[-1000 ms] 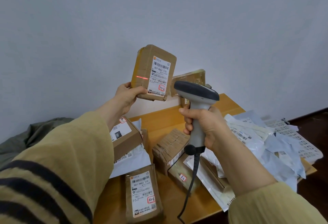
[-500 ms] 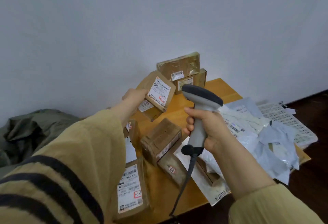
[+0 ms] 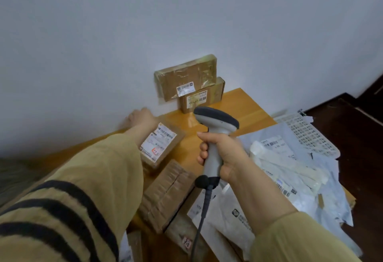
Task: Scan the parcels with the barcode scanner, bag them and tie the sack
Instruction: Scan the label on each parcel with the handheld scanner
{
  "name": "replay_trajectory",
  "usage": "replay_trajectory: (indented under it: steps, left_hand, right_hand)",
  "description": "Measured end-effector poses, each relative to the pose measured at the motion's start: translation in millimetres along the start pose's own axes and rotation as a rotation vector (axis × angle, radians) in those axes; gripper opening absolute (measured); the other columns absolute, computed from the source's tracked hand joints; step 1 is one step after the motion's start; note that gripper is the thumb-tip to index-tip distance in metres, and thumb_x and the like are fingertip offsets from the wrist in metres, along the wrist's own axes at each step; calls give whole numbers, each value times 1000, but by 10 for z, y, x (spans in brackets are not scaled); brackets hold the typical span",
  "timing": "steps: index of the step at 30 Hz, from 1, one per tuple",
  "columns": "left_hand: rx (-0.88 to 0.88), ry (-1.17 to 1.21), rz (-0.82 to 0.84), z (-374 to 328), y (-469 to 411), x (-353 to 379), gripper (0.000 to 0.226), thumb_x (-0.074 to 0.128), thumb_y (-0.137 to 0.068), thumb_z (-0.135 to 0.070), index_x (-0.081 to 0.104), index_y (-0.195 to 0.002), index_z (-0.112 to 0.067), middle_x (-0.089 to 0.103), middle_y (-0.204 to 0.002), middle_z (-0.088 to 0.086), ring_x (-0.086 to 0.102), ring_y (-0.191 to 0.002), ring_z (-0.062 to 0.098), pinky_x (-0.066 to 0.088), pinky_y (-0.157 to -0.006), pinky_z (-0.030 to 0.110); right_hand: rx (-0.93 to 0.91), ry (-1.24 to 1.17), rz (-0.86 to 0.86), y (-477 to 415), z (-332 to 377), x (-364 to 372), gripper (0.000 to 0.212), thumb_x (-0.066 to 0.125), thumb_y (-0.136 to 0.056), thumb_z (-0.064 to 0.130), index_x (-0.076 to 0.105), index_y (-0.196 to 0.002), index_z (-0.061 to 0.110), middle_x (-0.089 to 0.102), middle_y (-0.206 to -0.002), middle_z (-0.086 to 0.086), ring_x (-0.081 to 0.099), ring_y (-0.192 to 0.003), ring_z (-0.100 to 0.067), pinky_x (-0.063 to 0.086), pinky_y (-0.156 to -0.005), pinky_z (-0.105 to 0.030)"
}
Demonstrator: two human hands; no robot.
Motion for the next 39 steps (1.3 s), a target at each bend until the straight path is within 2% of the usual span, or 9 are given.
replay_trajectory:
  steps: [5,11,16,20,28,31,33,36,39]
  left_hand:
    - [399,49,-213,-750,-371,-201,53,56,-89,-9,37,-139,-1,31,-147,20,27,-136,35,25,-111,38]
    - [489,-210,-272,-1196,-791,-206,66,53,-90,-10,19,-144,3,27,-146,24,24,-136,39,19,-115,43]
    - [449,-384,-365,-1267,-829,-229,41,43,-86,-1,44,-127,-3,47,-129,22,40,-117,39,31,-95,44]
    - [460,-295,-337,-1224,-703,-230,40,56,-83,-7,50,-123,-4,49,-125,17,42,-115,36,34,-91,42]
    - [707,-160,-423,-1055,304,-552,41,57,-80,-5,53,-120,-9,51,-120,13,44,-113,33,37,-87,39]
    - [866,-185,-519,-890,855,-803,32,51,-78,-18,60,-104,-3,58,-101,19,54,-92,39,45,-74,44]
    - [926,-243,-621,-758,1200,-945,21,62,-73,-8,61,-94,-4,60,-89,18,57,-78,37,49,-63,40]
    - [962,-319,-688,-573,1656,-1058,37,78,-61,0,58,-91,-7,59,-85,15,57,-72,34,51,-60,37]
    - [991,-321,-733,-416,2114,-1103,46,81,-61,-5,50,-93,-12,59,-83,13,55,-72,30,49,-60,34]
  right_hand:
    - [15,3,-34,-276,86,81,17,67,-83,5,54,-73,5,46,-50,-6,42,-36,-16,43,-43,-26]
    - [4,32,-42,-486,176,67,12,69,-82,5,57,-79,4,47,-52,-6,42,-39,-16,44,-45,-27]
    - [-8,25,-83,-524,222,-24,11,69,-81,5,58,-80,3,47,-51,-7,42,-38,-16,45,-45,-27]
    - [-20,16,-98,-455,242,-43,12,70,-81,5,59,-76,4,48,-51,-7,43,-38,-16,45,-45,-27]
    - [-276,-237,-295,98,510,-312,12,70,-81,2,57,-81,3,59,-61,-11,53,-41,-15,52,-52,-29]
    - [-326,-313,-405,344,568,-563,22,72,-81,9,59,-98,3,63,-78,-13,62,-60,-19,56,-60,-33]
    - [-320,-332,-469,482,559,-746,38,77,-78,18,59,-110,7,63,-96,-12,62,-76,-23,57,-74,-41]
    - [-251,-306,-402,701,456,-848,53,82,-73,23,55,-118,11,61,-112,-11,63,-91,-30,52,-88,-52]
    - [-176,-263,-229,946,276,-767,46,84,-70,23,57,-106,14,63,-104,-12,64,-89,-31,55,-78,-48]
Point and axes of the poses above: each hand's wrist, its own y-axis away from the middle knuckle, its own x-axis out of the palm, z = x × y, the point moved 6 cm from there along -y, towards the middle knuckle
